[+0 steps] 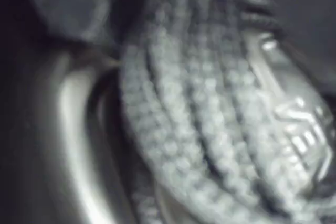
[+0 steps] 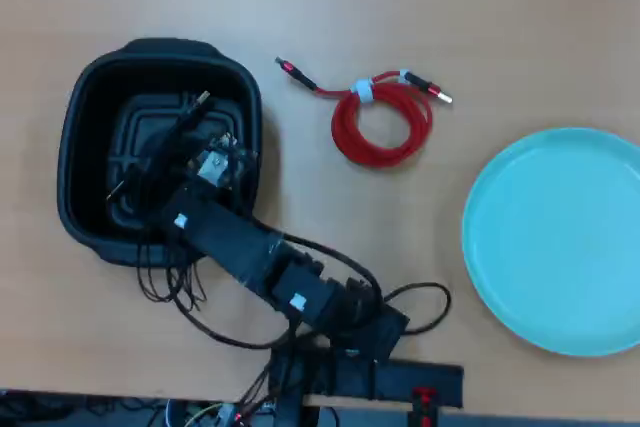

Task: Put a black charging cable in a black bowl and put a red charging cable in a green bowl

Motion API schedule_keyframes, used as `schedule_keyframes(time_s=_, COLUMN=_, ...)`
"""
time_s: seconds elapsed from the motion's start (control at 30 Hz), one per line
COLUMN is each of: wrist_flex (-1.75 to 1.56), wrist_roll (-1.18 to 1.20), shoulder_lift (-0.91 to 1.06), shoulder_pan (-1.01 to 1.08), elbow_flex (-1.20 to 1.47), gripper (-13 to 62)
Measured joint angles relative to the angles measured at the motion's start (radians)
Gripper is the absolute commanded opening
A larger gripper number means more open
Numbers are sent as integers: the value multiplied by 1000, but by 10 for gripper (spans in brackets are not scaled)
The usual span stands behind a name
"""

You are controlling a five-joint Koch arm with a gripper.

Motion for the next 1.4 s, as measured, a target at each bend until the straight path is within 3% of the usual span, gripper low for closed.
schedule_keyframes(time_s=0.17, wrist_flex=11, wrist_roll=41, shoulder_lift=0, shoulder_pan=2, elbow_flex=0, gripper=561)
schedule_keyframes(time_s=0.37, wrist_flex=114, wrist_roll=41, shoulder_lift=92, shoulder_pan=8, elbow_flex=-2, gripper=556)
schedule_keyframes(time_s=0.6, wrist_flex=445, wrist_roll=75, shoulder_lift=227, shoulder_pan=26, elbow_flex=-259, gripper=430)
schedule_keyframes(time_s=0.77, wrist_flex=477, wrist_roll=86, shoulder_lift=333, shoulder_pan=41, elbow_flex=-259, gripper=349)
schedule_keyframes(time_s=1.03, wrist_flex=477, wrist_roll=103, shoulder_lift=382, shoulder_pan=232, elbow_flex=-259, gripper=227)
schedule_keyframes(time_s=1.4, wrist_flex=236, wrist_roll=-84, shoulder_lift=376, shoulder_pan=509, elbow_flex=-100, gripper=203)
